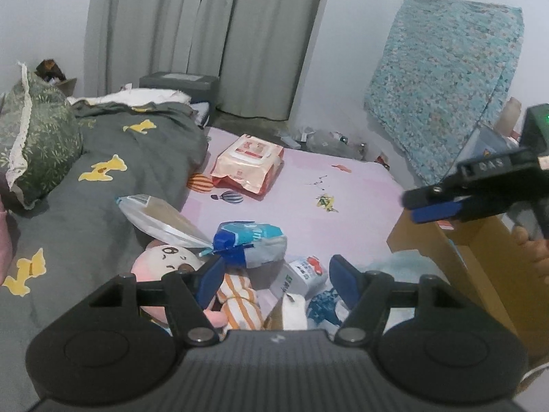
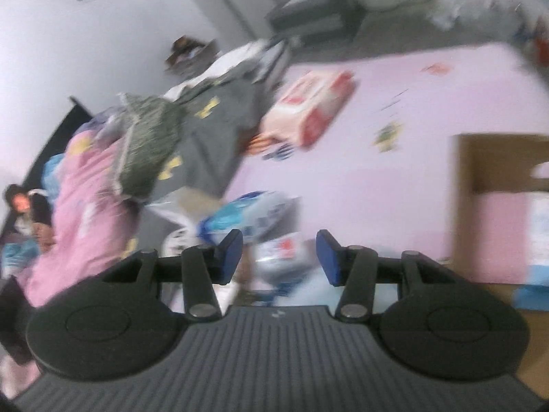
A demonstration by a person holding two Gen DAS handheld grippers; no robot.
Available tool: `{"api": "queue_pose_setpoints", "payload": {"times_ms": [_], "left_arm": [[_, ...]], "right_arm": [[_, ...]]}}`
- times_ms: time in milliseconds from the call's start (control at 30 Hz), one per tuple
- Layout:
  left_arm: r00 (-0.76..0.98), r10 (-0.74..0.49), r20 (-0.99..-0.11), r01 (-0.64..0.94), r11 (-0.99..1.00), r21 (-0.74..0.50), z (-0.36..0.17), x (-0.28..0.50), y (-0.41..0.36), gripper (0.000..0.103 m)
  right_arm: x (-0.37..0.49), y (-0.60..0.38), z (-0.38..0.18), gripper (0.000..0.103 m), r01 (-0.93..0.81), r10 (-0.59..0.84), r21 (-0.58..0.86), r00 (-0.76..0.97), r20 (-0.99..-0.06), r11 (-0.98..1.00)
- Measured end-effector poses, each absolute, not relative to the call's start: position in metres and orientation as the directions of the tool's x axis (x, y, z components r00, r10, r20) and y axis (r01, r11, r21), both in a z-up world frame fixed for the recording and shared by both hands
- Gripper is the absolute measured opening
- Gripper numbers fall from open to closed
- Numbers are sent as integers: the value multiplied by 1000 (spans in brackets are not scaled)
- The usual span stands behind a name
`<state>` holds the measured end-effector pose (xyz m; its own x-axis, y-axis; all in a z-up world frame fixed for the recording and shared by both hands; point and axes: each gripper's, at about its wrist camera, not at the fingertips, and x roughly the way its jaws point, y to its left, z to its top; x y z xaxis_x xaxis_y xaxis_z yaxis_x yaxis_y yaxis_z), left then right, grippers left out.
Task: Organize soft objects
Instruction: 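Move the right tool back to the pile toward the blue packet, then close the right tool on the clear bag of yellow noodles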
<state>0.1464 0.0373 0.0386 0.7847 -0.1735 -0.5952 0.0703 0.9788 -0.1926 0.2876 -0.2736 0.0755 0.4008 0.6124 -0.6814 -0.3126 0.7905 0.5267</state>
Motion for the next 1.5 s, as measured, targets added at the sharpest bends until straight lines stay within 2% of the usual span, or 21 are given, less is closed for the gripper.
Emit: {"api": "queue_pose_setpoints", "payload": {"times_ms": [200,433,533,900,1100,1300,1500], "left_arm": [[708,-230,-667,79,965,-249,35,203,61,66],[513,-228,-828,38,969,-244,-4,291,77,64],[459,-234,-857,26,968,-251,-13,311,80,64],[302,-343,-890,-77,921,-381,-39,362,94,68],[248,-365,-897,-125,907,-403,-51,383,92,69],[255,-364,-896,-141,902,-407,-50,383,86,69],[317,-352,-881,-97,912,-400,-24,366,79,69]], "right_arm": [[338,-211,53,48,-247,683,637,255,-685,731],[402,-163,-2,49,-101,660,653,157,-735,751],[421,-152,-27,49,-67,637,634,125,-761,771],[447,-144,-79,49,10,647,648,35,-761,762],[452,-152,-88,44,37,675,676,30,-737,736],[453,-159,-96,35,66,720,720,31,-693,690],[447,-161,-82,34,34,735,737,56,-675,675]]}}
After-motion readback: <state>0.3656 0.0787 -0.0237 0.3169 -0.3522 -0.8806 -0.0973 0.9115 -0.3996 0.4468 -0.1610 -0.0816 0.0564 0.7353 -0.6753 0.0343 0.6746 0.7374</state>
